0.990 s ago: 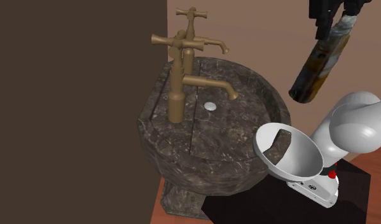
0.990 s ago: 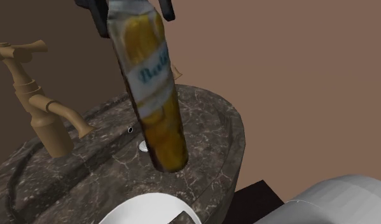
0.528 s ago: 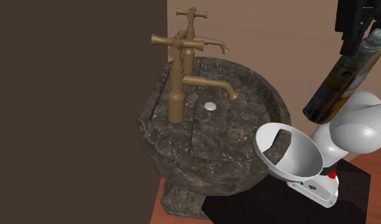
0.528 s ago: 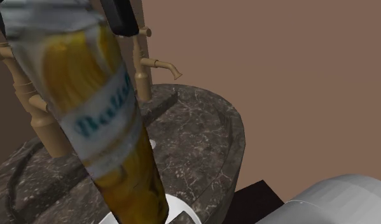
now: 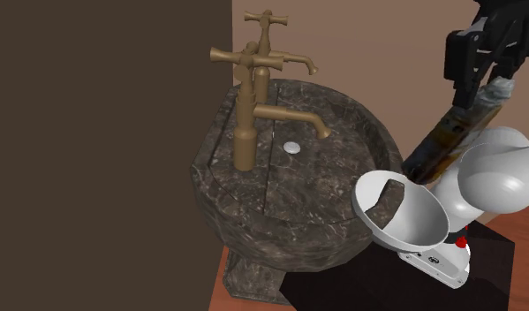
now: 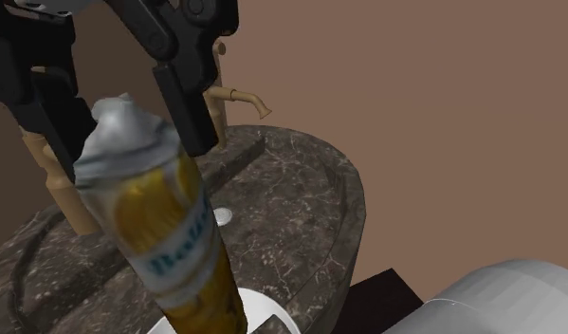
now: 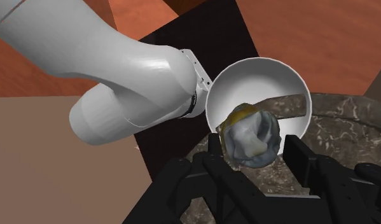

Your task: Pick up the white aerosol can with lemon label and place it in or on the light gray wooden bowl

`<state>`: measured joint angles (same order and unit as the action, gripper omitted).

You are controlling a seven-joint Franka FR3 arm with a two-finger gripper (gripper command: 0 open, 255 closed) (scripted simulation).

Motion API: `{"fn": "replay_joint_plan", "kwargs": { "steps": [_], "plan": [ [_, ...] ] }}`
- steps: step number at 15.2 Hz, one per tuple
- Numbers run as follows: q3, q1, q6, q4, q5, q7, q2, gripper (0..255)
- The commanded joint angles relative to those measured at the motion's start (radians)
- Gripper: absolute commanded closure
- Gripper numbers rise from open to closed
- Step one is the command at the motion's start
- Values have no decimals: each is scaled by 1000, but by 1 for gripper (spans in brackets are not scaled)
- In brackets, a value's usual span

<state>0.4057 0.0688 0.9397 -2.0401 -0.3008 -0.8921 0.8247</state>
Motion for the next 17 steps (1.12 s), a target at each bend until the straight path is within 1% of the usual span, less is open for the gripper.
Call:
{"fn": "replay_joint_plan", "kwargs": {
  "steps": [1,14,17],
  "plan": [
    [3,2,22,-35,-2,5,13,255],
    [38,23,169,-268,-36,29,102,255],
    [38,23,169,-268,-36,29,102,255]
  ]
}}
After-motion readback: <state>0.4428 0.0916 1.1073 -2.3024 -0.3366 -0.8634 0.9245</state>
